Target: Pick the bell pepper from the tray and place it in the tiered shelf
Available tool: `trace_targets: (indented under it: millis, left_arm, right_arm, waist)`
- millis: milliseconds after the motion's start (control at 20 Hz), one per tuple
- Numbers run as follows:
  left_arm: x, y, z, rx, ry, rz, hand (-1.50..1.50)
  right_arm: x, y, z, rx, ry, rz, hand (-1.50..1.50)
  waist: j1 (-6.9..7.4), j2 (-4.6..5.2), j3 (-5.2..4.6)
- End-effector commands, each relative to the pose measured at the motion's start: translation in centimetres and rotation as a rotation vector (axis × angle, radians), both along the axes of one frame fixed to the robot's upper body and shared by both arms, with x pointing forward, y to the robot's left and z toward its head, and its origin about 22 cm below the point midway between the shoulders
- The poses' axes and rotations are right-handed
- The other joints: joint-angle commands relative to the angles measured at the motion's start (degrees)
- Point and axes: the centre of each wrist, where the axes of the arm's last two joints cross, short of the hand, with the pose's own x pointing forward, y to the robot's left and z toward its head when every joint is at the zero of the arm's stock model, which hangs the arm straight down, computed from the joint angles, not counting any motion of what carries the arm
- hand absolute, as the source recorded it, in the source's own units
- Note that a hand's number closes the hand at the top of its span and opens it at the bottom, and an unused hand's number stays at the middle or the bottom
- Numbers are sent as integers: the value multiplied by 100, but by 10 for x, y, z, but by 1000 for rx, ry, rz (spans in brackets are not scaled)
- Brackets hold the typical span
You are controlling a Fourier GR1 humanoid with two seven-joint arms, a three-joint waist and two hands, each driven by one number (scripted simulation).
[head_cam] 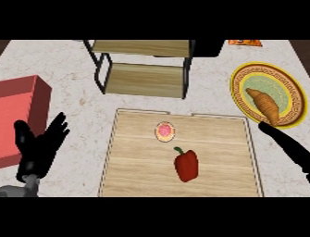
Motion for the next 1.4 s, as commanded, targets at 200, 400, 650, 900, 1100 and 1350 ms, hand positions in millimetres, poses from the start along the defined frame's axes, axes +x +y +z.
trace_targets:
  millis: [200,400,650,900,1100,1350]
  left_arm:
    - [17,-4,13,7,-11,-38,0]
    - [4,-11,-9,5,4,-30,0]
    - [10,-12,0,3,-7,-34,0]
    - [9,7,-6,-9,2,-15,0]
    - [12,1,0,-18,-6,-15,0]
    - [4,-6,0,-4,1,1,0]
  right_arm:
    - [10,51,15,-136,52,-155,-150]
    - [29,69,0,-234,62,-208,-150]
    - [42,108,-25,-275,149,-202,-150]
    - [49,140,-40,-354,190,-183,-150]
    - [56,143,-60,-427,251,-205,-150]
    - [53,150,-67,-438,230,-265,-150]
  waist:
    - [169,22,-8]
    - [142,17,-12]
    - [146,10,-7]
    - [87,10,-6]
    - [31,5,-1]
    - [-1,-22,6]
